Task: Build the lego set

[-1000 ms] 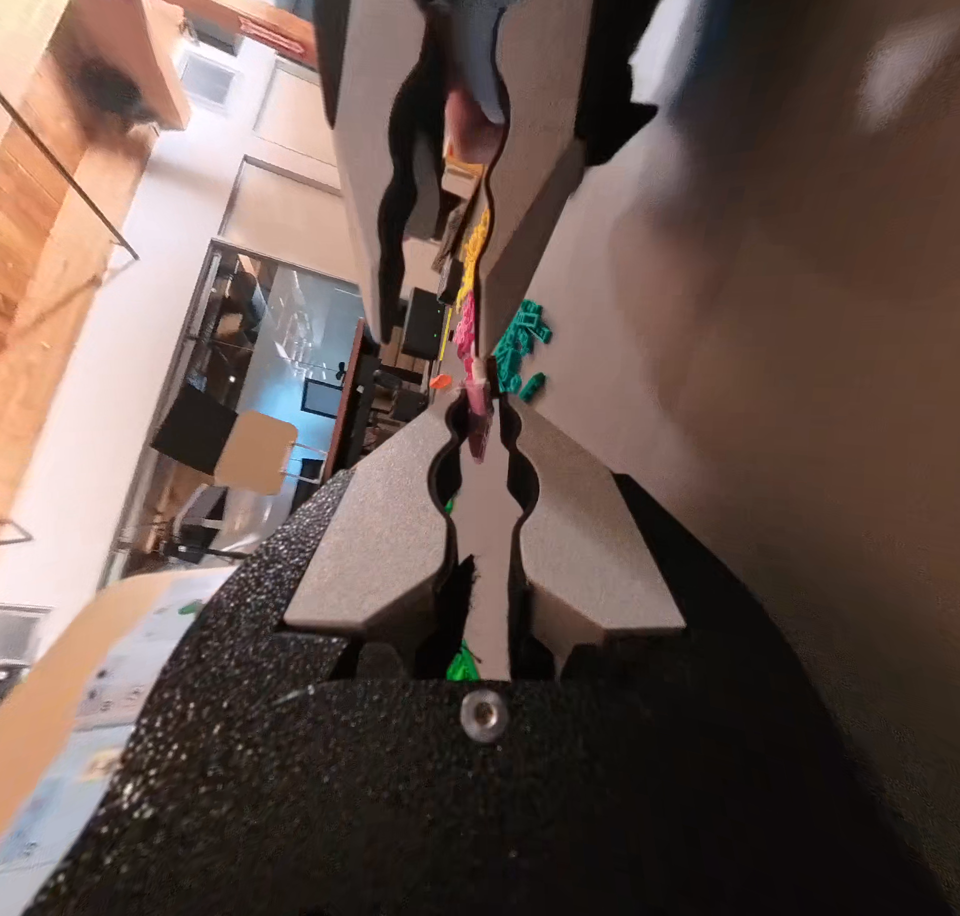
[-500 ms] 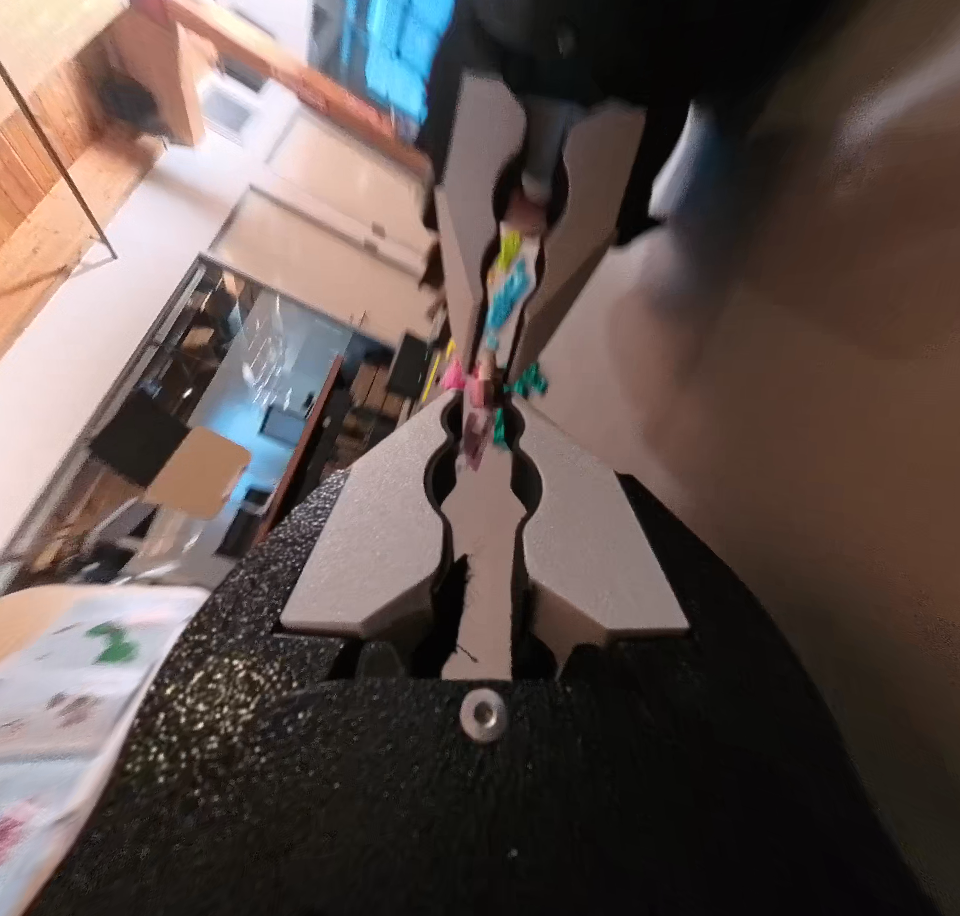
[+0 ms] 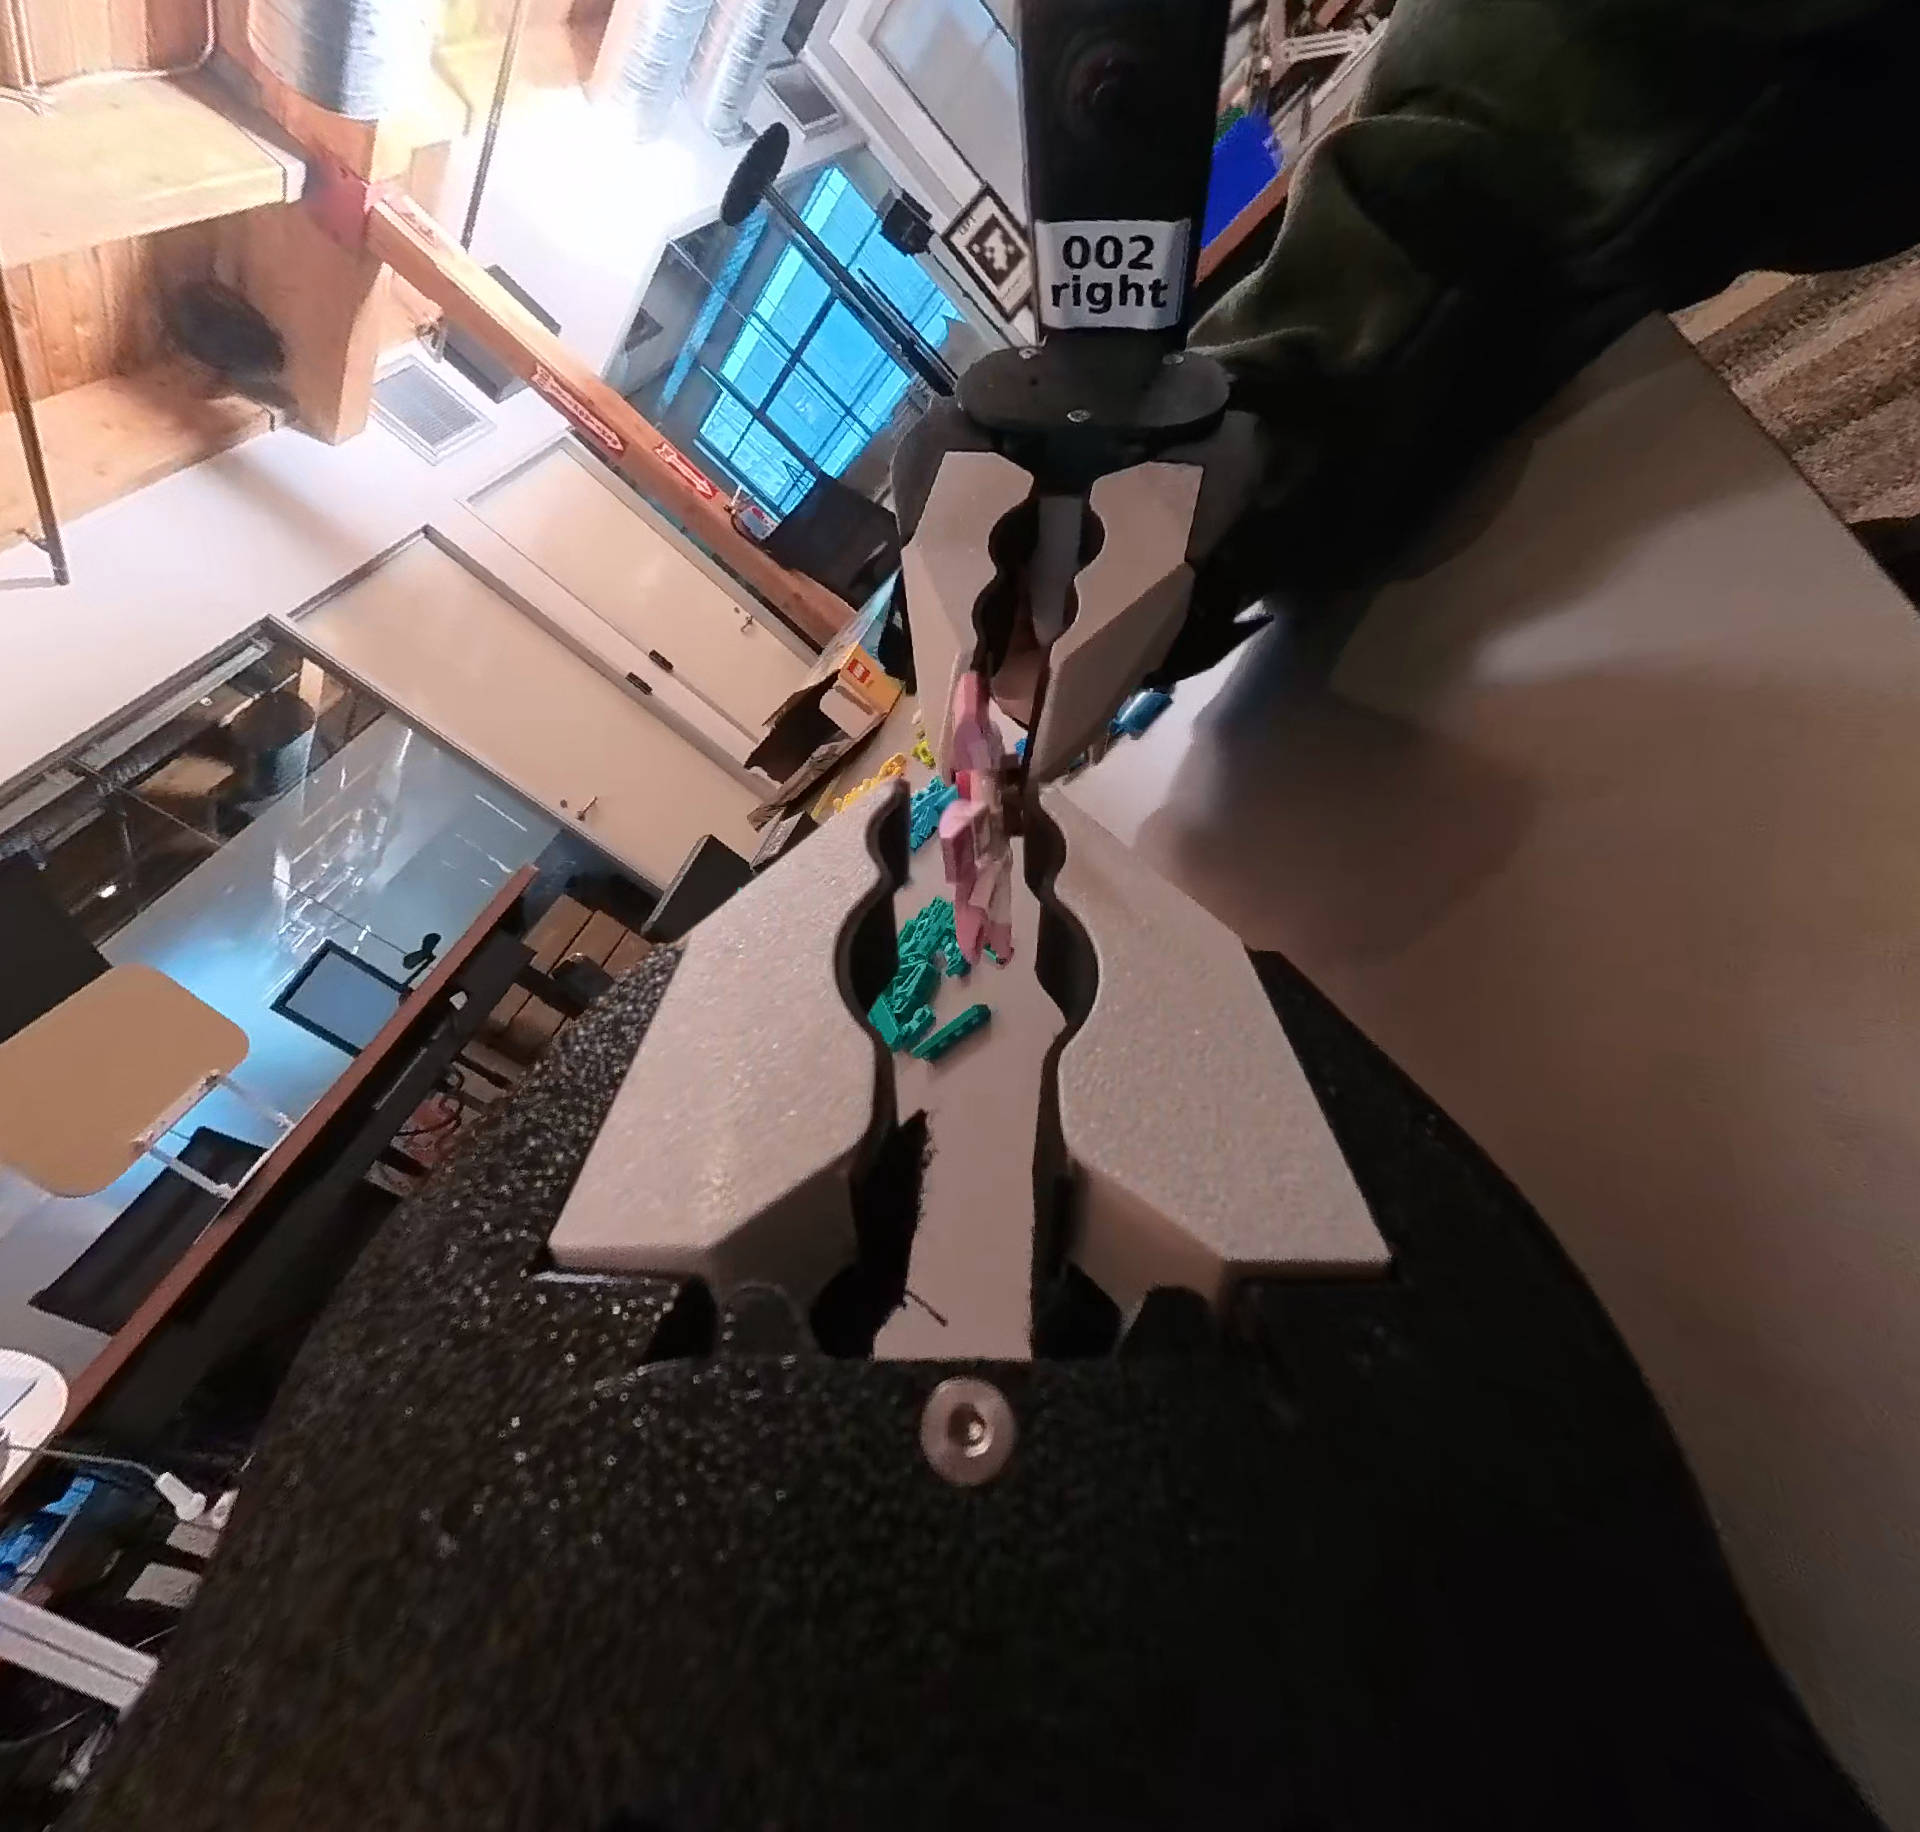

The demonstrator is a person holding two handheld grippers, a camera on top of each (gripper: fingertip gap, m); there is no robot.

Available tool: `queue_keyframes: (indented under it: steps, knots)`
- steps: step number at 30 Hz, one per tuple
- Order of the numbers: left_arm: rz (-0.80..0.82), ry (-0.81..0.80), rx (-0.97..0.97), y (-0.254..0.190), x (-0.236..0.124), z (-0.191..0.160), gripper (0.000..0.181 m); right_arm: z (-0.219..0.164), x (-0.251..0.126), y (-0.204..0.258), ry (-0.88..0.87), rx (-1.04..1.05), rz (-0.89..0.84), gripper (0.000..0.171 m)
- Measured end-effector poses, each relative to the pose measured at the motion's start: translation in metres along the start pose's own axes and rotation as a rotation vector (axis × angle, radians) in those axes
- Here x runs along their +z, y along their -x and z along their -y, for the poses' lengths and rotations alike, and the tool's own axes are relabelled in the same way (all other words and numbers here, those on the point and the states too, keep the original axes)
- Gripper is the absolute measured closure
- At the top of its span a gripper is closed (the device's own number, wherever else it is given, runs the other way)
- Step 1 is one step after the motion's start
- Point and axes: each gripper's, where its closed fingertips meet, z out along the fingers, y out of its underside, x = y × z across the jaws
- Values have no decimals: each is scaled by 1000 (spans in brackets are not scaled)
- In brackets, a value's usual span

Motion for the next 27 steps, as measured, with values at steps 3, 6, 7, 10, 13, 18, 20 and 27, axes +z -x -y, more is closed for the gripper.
queue_keyframes:
  steps: [3, 6, 7, 10, 13, 18, 20, 27]
  knots:
    - [-19, -1, 13, -4, 0, 0, 169, 1, 0, 1, -9, 13, 9, 161]
    - [-31, -5, 16, -6, 0, 1, 170, 1, 0, 2, -9, 14, 16, 161]
    - [-35, -3, 17, -6, -1, 0, 170, 1, 0, 2, -7, 13, 17, 161]
    - [-58, -5, -4, -8, -1, -1, 171, 0, 1, 4, -3, 7, 24, 161]
    - [-75, -4, -18, -10, -1, -1, 172, 0, 1, 5, -3, 11, 33, 161]
    - [-42, 20, 4, -5, -1, -3, 172, -2, 2, 2, 0, -7, -4, 161]
    - [-17, 10, -9, 1, -2, -3, 173, 1, 1, -4, -17, -33, -54, 153]
    - [158, 73, -152, 40, -11, -24, 173, 1, -11, -38, -25, -24, -259, 143]
